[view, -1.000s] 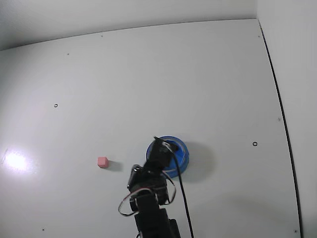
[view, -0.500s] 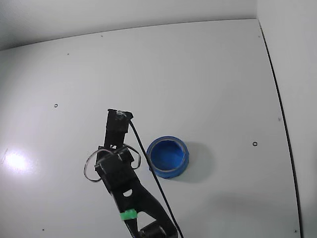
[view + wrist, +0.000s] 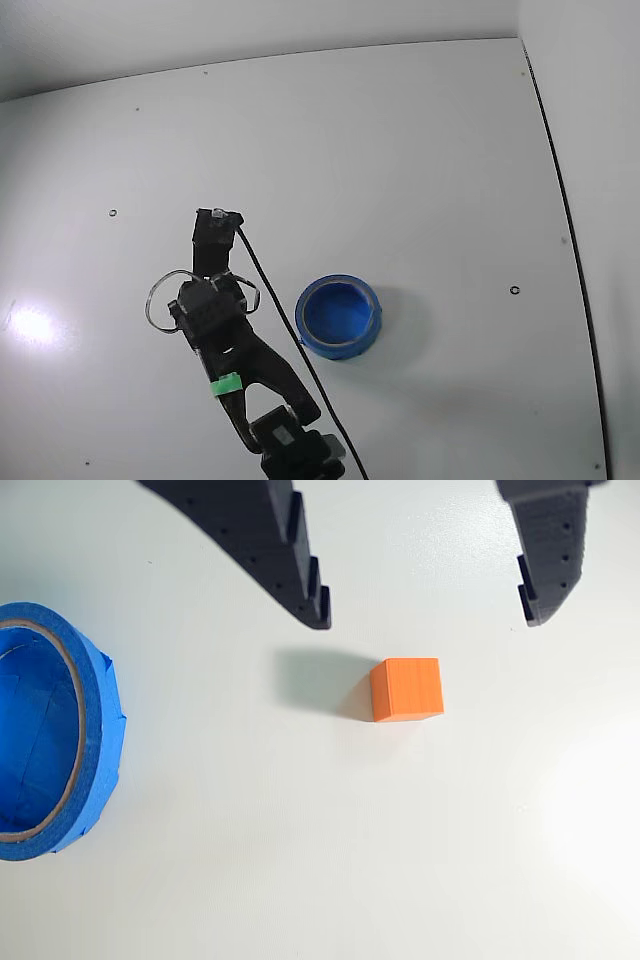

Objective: Grasp a block and put it in the bin.

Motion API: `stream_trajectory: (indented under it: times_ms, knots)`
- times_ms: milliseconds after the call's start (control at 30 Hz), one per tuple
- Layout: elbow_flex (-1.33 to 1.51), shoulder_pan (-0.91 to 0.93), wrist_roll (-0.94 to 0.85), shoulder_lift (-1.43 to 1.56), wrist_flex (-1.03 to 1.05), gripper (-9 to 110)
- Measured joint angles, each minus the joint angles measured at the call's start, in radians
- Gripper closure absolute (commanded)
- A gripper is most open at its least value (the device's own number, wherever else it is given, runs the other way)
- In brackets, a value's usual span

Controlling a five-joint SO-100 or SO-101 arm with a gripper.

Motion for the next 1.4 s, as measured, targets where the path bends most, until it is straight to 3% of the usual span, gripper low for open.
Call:
stream_trajectory:
  times_ms: [700, 1400]
  knots:
    - [-0.011, -0.052, 0.0, -0.249, -0.278, 72]
    - [-0.011, -0.052, 0.0, -0.308, -0.29, 72]
